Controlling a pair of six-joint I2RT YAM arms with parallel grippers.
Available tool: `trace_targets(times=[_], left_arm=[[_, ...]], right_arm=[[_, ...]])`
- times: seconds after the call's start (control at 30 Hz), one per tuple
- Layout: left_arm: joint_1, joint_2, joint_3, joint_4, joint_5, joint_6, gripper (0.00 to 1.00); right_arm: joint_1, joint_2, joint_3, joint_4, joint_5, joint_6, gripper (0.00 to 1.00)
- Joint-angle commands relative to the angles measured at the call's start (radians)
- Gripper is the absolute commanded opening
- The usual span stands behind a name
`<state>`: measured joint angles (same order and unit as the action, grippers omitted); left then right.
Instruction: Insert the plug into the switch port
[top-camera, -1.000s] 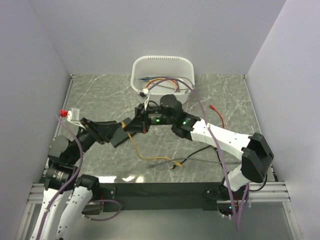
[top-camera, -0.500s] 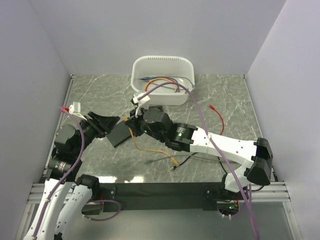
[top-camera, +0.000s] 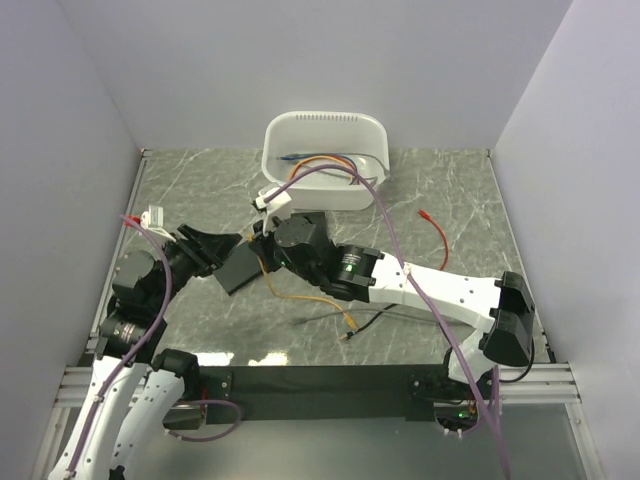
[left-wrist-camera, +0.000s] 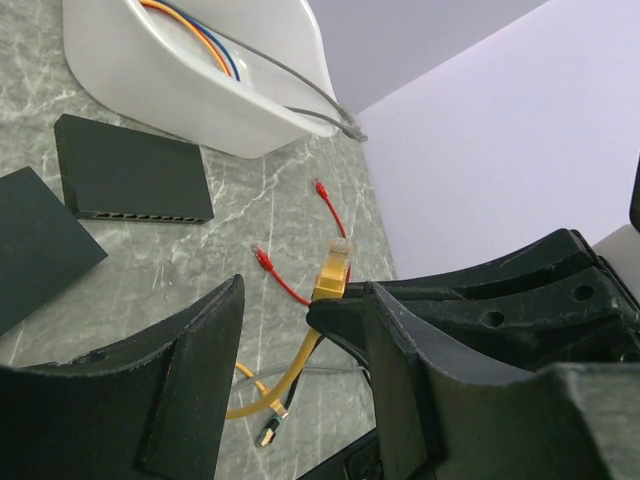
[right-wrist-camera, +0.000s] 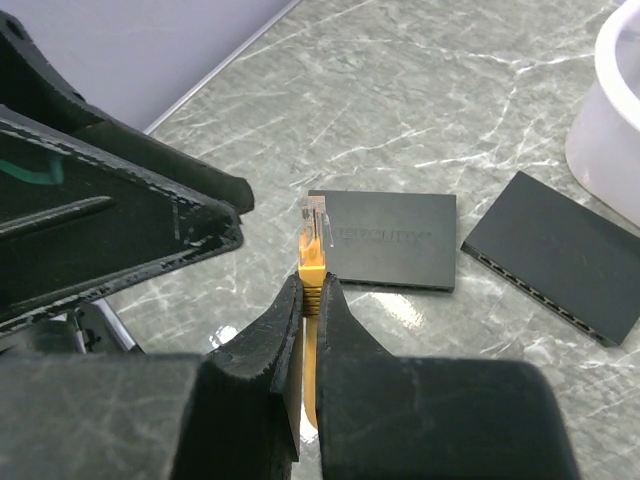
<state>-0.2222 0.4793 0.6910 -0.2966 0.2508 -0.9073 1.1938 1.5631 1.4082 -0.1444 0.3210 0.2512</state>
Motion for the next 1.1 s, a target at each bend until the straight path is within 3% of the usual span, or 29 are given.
trace_targets(times=[0.0, 0.33, 0.47, 0.87, 0.9, 1.0, 1.03, 1.07], left_arm=[[-0.002, 0.004, -0.019, 0.066, 0.031, 0.005, 0.56], [-0.005, 0.012, -0.07, 0.128, 0.059, 0.021, 0.57], [-0.005, 0.021, -0.065, 0.116, 0.042, 0.03, 0.53], [-0.006, 0.032, -0.085, 0.131, 0.033, 0.039, 0.01], [-0.006, 0.028, -0.087, 0.129, 0.03, 0.041, 0.01], [-0.006, 0.018, -0.108, 0.162, 0.05, 0.048, 0.0], [-0.006, 0.015, -0.114, 0.172, 0.073, 0.05, 0.0], [-0.006, 0.013, -0.125, 0.204, 0.085, 0.051, 0.0]], right_arm=[[0.015, 0.018, 0.061, 0.017, 0.003, -0.018, 0.0], [0.035, 0.045, 0.081, 0.014, -0.014, -0.03, 0.0], [0.041, 0.04, 0.074, 0.026, -0.017, -0.03, 0.0], [0.043, -0.024, 0.014, 0.072, -0.022, -0.02, 0.01], [0.04, -0.032, 0.009, 0.066, -0.02, -0.013, 0.16], [-0.045, -0.104, -0.043, 0.045, -0.118, 0.069, 0.47], [-0.083, -0.17, -0.114, 0.08, -0.179, 0.085, 0.5], [-0.162, -0.208, -0.158, 0.112, -0.333, 0.1, 0.55]])
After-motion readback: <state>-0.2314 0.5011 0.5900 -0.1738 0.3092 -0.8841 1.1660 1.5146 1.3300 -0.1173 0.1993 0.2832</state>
